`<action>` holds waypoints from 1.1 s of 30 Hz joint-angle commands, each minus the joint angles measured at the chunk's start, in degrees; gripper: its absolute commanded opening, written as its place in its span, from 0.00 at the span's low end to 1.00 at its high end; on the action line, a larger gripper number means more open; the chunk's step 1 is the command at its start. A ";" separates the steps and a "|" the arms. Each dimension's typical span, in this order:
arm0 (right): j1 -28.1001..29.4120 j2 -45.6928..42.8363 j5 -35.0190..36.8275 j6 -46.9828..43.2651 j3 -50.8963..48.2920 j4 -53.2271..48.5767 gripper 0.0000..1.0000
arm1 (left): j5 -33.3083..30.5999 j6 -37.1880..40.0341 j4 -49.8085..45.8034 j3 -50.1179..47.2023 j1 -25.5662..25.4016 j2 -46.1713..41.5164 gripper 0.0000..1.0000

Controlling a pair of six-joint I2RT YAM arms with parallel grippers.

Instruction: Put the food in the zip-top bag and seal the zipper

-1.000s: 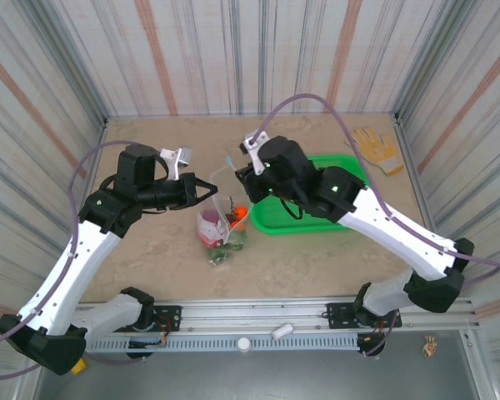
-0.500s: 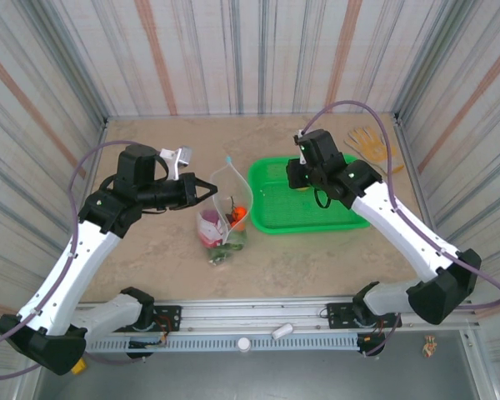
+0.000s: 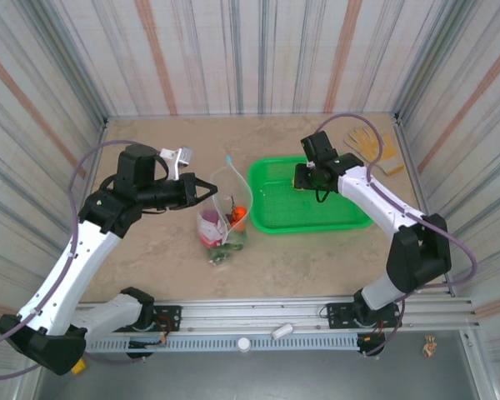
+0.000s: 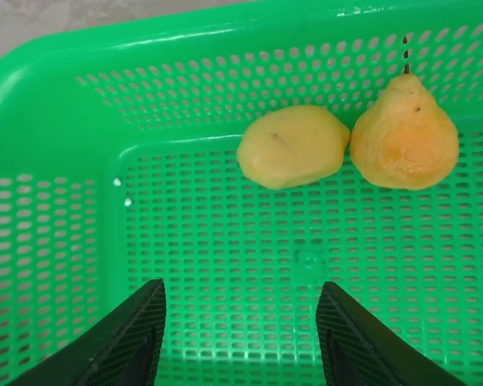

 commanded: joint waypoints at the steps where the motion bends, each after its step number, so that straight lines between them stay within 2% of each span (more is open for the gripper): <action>1: -0.47 3.48 -0.67 4.19 1.79 1.71 0.55 | 0.49 1.96 0.08 -0.65 0.22 -0.18 0.00; 7: -0.95 11.57 2.82 0.75 4.98 1.66 0.69 | 1.18 2.32 0.18 -1.34 0.76 -0.18 0.00; 11: -1.77 15.29 4.31 -0.67 6.72 1.58 0.74 | 1.38 2.70 0.01 -1.58 0.98 -0.22 0.00; 14: -1.83 17.25 6.16 -1.92 7.98 1.40 0.83 | 1.44 2.85 0.01 -1.86 1.24 -0.19 0.00; 28: -2.04 25.20 4.21 -6.81 12.32 1.84 0.82 | 1.75 2.71 0.53 -1.96 1.45 0.76 0.00; 33: -2.31 26.46 4.00 -7.42 12.63 2.46 0.74 | 1.97 2.63 0.45 -2.04 1.46 1.03 0.00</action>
